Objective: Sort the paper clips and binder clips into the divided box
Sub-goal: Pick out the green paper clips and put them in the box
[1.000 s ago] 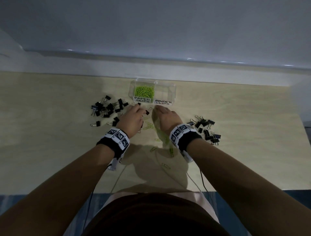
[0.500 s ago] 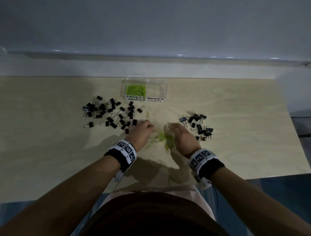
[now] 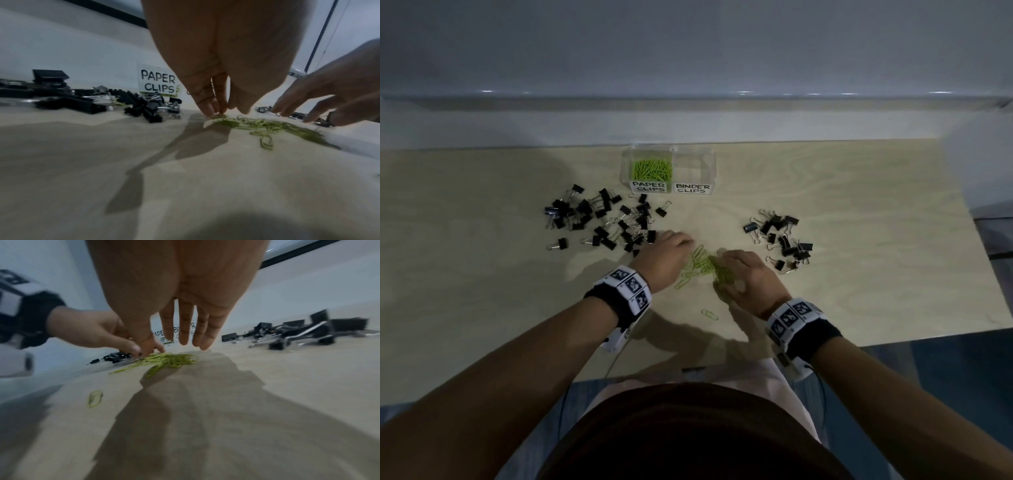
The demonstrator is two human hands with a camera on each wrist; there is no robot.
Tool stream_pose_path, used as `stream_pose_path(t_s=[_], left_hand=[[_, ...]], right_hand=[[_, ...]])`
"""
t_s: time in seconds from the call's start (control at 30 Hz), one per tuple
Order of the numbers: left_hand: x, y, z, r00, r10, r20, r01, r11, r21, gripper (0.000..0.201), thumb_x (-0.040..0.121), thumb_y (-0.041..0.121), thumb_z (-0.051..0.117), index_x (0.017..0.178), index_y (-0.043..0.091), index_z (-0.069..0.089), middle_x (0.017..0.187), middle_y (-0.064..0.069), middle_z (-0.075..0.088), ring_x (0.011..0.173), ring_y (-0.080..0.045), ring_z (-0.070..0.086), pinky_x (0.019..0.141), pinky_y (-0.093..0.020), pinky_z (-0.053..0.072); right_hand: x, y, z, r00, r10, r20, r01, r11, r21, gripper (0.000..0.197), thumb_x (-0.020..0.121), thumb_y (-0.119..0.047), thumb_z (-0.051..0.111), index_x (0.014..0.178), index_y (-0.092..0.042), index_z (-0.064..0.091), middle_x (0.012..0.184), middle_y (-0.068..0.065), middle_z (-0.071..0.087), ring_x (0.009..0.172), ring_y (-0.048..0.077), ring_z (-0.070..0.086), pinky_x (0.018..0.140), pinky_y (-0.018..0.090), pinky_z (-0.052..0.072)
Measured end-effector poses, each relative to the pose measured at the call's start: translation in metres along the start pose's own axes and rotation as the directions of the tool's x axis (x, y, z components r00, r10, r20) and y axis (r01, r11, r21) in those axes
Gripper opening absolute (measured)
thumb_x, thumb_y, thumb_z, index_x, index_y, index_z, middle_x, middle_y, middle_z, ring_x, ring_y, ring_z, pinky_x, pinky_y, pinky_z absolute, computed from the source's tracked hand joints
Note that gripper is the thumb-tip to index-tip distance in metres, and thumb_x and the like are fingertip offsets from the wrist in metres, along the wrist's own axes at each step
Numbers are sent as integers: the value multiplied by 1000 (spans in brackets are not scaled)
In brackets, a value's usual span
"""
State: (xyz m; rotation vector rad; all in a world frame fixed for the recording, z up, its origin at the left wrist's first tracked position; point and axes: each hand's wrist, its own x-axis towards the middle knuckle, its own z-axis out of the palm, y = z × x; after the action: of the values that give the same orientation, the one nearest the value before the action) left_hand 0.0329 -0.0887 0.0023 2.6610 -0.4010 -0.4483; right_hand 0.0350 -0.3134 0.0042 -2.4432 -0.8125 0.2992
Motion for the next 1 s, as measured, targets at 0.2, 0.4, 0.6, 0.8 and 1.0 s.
stream_pose_path(t_s=[0.2, 0.4, 0.6, 0.8, 1.0], left_hand=[[-24, -4, 4, 994, -74, 81, 73, 997, 10, 106, 71, 56, 69, 148, 10, 12, 152, -7, 14, 139, -24, 13, 115, -39, 22], [-9, 12, 9, 993, -85, 84, 83, 996, 24, 117, 55, 63, 75, 144, 12, 19, 139, -4, 26, 129, -23, 23, 111, -39, 29], [2, 16, 10, 991, -131, -9, 128, 977, -171, 68, 68, 37, 78, 126, 12, 52, 118, -3, 46, 112, -20, 42, 98, -32, 37], [18, 23, 0, 989, -150, -1, 148, 977, -152, 20, 85, 18, 62, 101, 6, 62, 99, -10, 58, 94, -28, 56, 81, -37, 46], [19, 11, -10, 988, -151, -25, 144, 971, -190, 18, 88, 17, 57, 97, 6, 67, 95, -11, 65, 88, -28, 60, 77, -37, 49]], right_hand=[[-14, -12, -14, 909, 310, 280, -254, 942, -218, 115, 49, -57, 81, 142, -27, 21, 139, 3, 27, 122, 23, 30, 100, 39, 40], [19, -20, 6, 900, 357, 250, -321, 931, -176, 104, 52, -51, 83, 138, -19, 34, 131, 5, 33, 116, 24, 34, 95, 41, 45], [45, -15, 7, 953, 268, 141, -275, 961, 29, 47, 64, -5, 76, 110, -11, 66, 101, 15, 54, 88, 33, 58, 77, 39, 53], [56, -18, 5, 978, 169, 119, -174, 984, 30, 33, 72, -1, 63, 101, -16, 71, 89, 14, 62, 80, 33, 60, 71, 35, 48], [66, -5, -7, 971, 227, 69, -231, 971, 59, 11, 70, 1, 69, 78, -6, 73, 76, 15, 67, 70, 33, 63, 67, 38, 53]])
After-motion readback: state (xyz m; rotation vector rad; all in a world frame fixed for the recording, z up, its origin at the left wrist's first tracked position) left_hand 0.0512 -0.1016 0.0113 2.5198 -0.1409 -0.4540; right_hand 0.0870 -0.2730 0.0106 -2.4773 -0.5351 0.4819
